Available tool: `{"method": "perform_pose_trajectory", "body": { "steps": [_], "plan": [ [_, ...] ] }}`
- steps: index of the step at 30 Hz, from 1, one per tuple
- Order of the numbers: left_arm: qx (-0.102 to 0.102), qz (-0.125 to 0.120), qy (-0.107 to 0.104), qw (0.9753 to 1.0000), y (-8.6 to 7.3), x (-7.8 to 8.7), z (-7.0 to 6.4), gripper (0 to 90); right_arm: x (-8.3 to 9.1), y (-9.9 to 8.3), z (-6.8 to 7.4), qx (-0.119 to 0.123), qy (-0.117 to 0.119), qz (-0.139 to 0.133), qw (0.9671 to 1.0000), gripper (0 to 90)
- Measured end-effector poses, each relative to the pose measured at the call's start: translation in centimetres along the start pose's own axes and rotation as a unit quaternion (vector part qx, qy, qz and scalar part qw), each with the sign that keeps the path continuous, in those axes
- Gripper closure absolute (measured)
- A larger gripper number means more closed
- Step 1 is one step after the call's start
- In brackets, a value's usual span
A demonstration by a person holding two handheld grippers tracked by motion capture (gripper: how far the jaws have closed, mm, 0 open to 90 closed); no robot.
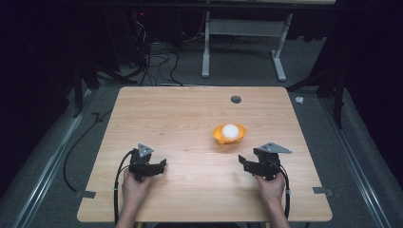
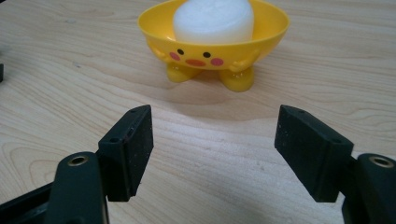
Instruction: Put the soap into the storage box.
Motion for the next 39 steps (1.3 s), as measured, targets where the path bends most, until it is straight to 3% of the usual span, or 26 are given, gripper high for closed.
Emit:
{"method": "perform_pose_trajectory", "body": {
  "steps": [11,23,30,35,39],
  "plan": [
    [0.0,0.0,0.0,1.0,0.0,0.0,0.0,20.1,-1.4,-1.0,-0.1,-0.005,0.002,0.031,0.9995,28.6],
    [0.0,0.0,0.0,1.0,0.0,0.0,0.0,20.0,-2.8,-1.7,0.5,0.012,-0.004,0.063,0.9979,27.9],
    [0.0,0.0,0.0,1.0,0.0,0.0,0.0,20.0,-3.2,-2.1,0.6,0.024,-0.02,0.07,0.9971,27.4],
    [0.0,0.0,0.0,1.0,0.0,0.0,0.0,20.0,-3.6,-2.1,0.7,0.049,-0.047,0.066,0.9955,25.8],
    [0.0,0.0,0.0,1.0,0.0,0.0,0.0,20.0,-3.7,-2.1,0.8,0.047,-0.048,0.067,0.9955,25.0]
  ]
}}
Point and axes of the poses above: each handheld gripper's, and its own axes: x roughly backward along the jaws, y roughly out of its top, z roughly to its left, the point moved 4 cm from there along -x, roughly forward along the jaws, and after that the axes turned 2 degrees about -y, right-handed, at the moved point
